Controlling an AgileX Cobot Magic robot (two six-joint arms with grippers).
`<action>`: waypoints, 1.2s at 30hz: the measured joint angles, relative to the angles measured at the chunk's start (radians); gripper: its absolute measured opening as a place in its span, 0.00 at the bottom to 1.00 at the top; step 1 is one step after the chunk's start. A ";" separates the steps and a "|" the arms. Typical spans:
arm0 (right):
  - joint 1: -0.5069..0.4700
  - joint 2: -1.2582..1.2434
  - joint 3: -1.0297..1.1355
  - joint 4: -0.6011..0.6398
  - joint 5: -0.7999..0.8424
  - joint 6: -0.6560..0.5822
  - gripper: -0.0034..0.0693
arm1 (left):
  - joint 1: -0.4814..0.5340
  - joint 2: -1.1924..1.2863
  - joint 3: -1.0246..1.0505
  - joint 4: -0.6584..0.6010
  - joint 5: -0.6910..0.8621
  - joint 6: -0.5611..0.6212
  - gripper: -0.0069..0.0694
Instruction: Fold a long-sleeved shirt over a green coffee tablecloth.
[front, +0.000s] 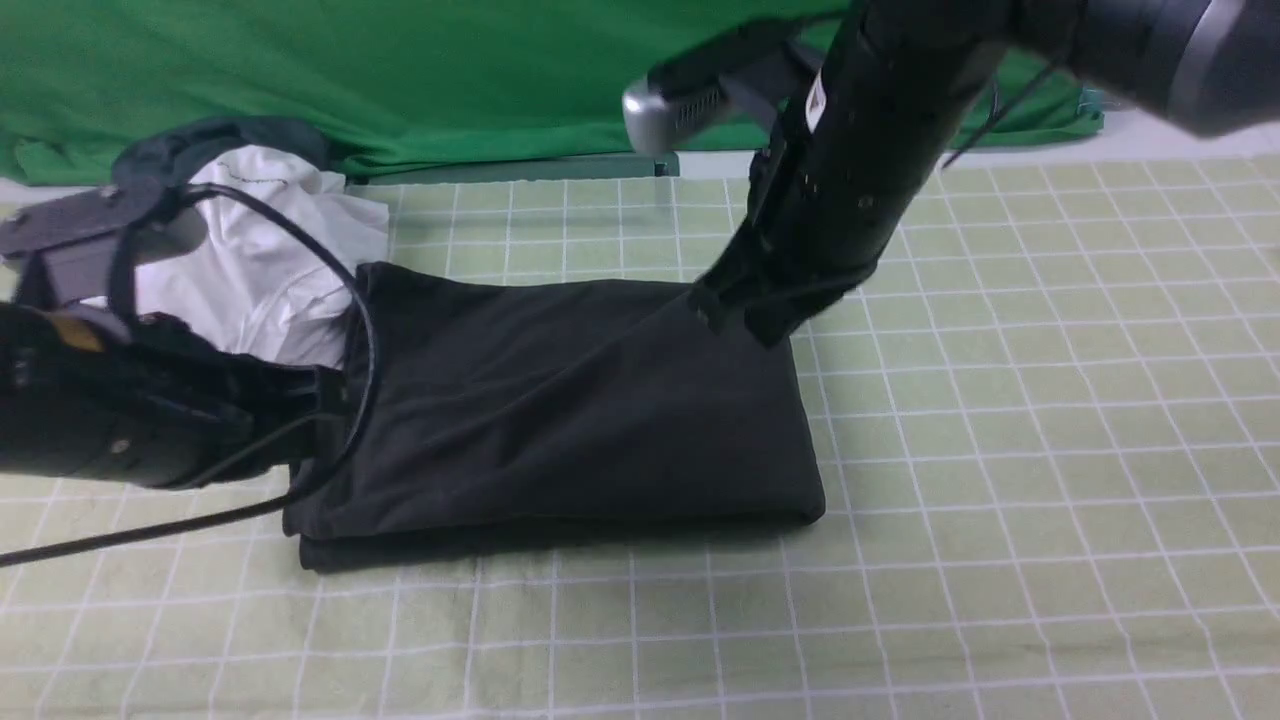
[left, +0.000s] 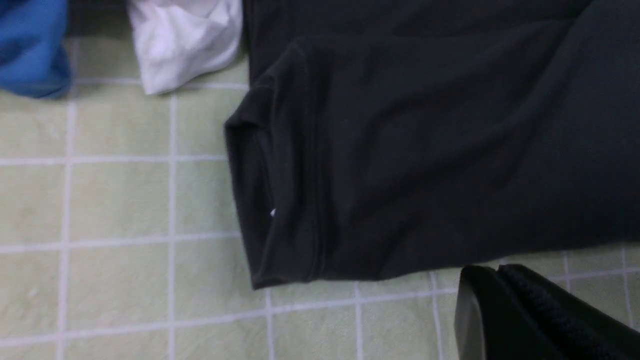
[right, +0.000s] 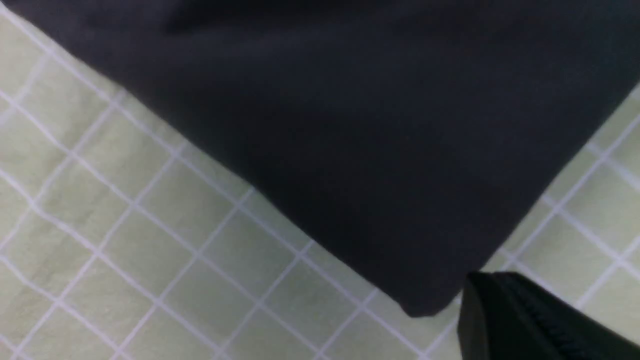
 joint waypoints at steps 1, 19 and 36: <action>0.000 0.001 0.000 0.000 -0.006 0.000 0.05 | 0.000 0.009 -0.002 -0.008 0.000 0.008 0.11; 0.000 0.101 0.222 0.046 -0.287 0.050 0.05 | 0.000 0.472 -0.136 -0.043 -0.114 0.024 0.11; -0.015 -0.019 0.224 -0.002 -0.181 0.074 0.05 | 0.000 0.174 -0.096 0.006 -0.057 -0.003 0.11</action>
